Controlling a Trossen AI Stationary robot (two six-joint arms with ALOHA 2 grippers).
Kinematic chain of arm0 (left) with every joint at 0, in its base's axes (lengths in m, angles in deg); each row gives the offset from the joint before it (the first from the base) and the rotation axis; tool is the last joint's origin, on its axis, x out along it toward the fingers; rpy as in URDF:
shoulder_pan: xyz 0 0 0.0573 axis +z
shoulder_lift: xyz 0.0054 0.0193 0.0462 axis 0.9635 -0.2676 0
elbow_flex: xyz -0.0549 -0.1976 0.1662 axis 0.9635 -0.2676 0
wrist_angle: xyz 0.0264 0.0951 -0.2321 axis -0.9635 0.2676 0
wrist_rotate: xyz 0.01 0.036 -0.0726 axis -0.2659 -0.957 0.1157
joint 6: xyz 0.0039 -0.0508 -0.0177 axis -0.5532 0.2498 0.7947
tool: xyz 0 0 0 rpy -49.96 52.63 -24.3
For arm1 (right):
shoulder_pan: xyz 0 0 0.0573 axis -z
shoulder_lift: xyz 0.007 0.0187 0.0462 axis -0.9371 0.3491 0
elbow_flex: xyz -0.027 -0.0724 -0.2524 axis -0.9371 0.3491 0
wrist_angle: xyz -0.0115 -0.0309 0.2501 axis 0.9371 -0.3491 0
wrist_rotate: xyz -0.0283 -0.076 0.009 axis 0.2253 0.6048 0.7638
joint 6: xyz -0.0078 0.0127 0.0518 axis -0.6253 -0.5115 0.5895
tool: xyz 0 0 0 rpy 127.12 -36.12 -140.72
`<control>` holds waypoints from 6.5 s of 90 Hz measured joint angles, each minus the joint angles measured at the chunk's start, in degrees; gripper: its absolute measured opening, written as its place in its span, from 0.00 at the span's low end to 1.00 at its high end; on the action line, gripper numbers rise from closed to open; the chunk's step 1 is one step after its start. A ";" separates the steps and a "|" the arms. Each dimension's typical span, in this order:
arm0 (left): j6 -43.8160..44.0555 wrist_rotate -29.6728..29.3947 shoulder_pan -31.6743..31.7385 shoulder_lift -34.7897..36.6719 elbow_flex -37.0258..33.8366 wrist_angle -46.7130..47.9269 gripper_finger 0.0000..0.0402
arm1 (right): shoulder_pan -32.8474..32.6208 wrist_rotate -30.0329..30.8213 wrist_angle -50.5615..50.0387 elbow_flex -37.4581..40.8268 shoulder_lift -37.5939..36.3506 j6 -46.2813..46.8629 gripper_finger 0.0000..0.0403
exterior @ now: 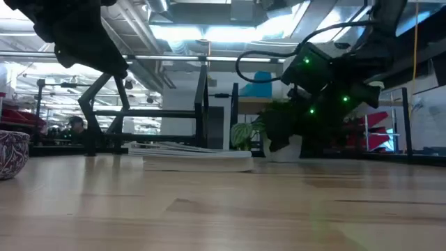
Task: Stock shelves
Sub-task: Move the white pot below the shelf, then move the red patterned scented candle below the shelf
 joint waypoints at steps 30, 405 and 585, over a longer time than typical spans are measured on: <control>0.00 -0.02 0.00 0.00 -0.02 -0.01 0.17 | -0.07 -8.13 -1.10 -0.96 0.07 -8.06 0.88; -23.37 6.91 -1.66 -27.45 -7.56 -45.06 0.73 | -19.72 -44.21 16.72 -31.53 23.32 -46.76 0.95; -7.75 -1.70 -8.00 -27.36 -7.54 -33.80 0.73 | -5.11 0.16 -18.12 12.87 -17.38 9.93 0.64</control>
